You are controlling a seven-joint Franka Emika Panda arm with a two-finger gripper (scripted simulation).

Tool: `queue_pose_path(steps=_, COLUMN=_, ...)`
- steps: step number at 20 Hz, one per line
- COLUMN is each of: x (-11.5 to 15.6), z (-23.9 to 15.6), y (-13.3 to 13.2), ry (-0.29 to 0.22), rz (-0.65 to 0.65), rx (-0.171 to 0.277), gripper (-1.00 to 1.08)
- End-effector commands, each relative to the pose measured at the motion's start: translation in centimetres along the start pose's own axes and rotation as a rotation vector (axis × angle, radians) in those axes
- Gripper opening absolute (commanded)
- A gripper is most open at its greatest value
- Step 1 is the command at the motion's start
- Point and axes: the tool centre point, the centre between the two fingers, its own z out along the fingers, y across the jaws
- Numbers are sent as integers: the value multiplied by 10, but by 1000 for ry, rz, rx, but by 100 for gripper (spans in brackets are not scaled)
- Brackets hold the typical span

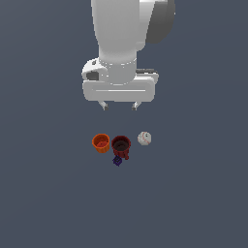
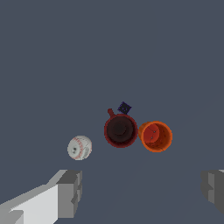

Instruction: Pick up a designated object from a clutter of objects.

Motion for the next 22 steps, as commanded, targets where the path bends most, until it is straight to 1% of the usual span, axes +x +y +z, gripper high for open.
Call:
queue_pose_path(steps=1, x=0, z=0, y=0, ry=0, rz=0, rx=0, gripper=100)
queue_pose_path(steps=4, x=0, z=-2, y=-1, ry=7, rz=-3, rx=5, gripper=100)
queue_pose_path(steps=8, x=1, z=-7, y=-4, ry=27, rz=-11, rx=19, gripper=100)
queue_pose_path(steps=13, x=2, z=-7, y=-4, ry=29, rz=-9, rx=20, gripper=100)
queue_pose_path(steps=18, x=7, z=3, y=-4, ry=26, rz=19, rx=22, gripper=100)
queue_pose_path(steps=22, x=15, z=21, y=-3, ry=22, rz=64, rx=23, gripper=100)
